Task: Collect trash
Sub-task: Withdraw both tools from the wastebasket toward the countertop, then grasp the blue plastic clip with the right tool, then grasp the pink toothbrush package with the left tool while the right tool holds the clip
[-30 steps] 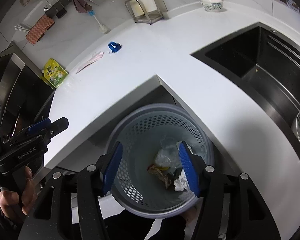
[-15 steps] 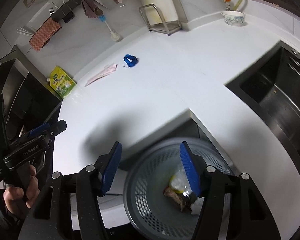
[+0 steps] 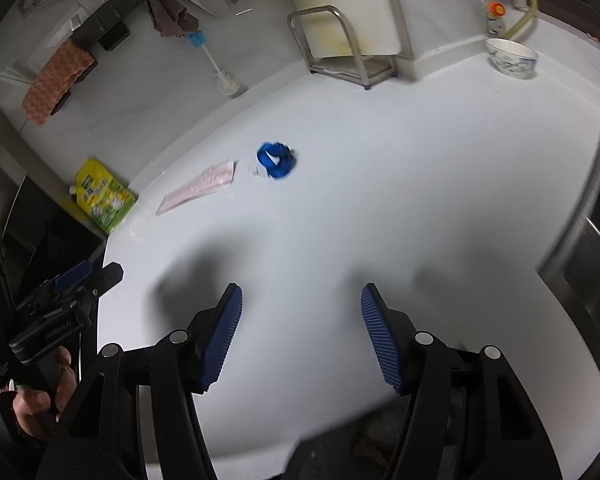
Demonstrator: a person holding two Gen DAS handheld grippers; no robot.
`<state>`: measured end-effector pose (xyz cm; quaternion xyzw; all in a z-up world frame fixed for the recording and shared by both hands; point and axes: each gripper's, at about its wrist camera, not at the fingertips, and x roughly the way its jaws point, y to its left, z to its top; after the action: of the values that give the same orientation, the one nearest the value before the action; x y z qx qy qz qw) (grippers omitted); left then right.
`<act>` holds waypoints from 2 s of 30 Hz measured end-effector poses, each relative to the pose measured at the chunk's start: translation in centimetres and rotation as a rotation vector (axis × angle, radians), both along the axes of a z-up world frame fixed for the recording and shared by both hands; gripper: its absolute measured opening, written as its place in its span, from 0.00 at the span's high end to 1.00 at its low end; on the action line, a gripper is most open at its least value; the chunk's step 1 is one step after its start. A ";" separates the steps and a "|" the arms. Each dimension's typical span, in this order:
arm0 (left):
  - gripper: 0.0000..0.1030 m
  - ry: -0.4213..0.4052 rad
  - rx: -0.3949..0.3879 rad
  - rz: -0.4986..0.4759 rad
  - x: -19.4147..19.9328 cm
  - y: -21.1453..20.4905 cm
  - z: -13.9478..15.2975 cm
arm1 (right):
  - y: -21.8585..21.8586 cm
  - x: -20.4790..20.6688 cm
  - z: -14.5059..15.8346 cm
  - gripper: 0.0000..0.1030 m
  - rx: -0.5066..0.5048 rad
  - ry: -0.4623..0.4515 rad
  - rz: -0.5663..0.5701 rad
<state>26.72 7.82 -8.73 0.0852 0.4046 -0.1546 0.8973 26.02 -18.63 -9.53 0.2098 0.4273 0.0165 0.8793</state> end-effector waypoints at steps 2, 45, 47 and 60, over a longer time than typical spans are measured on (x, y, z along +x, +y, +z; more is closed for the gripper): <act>0.16 -0.005 -0.001 -0.020 2.2 0.6 -0.3 | 0.6 2.1 0.0 0.42 -0.006 -0.001 -0.001; 0.15 -0.020 -0.017 -0.506 18.6 0.9 -5.8 | 5.4 20.9 -5.0 0.92 -0.113 0.043 -0.112; 0.15 -0.014 -0.009 -0.519 18.7 0.7 -6.2 | 4.9 20.5 -4.7 0.92 -0.089 0.039 -0.127; 0.15 -0.002 0.073 -0.589 20.2 -0.1 -8.1 | 3.2 16.8 -3.5 0.93 0.003 0.027 -0.178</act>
<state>46.90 7.68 -16.79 0.2313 0.3669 -0.3934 0.8106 42.81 -15.43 -13.00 0.2483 0.4188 -0.0641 0.8711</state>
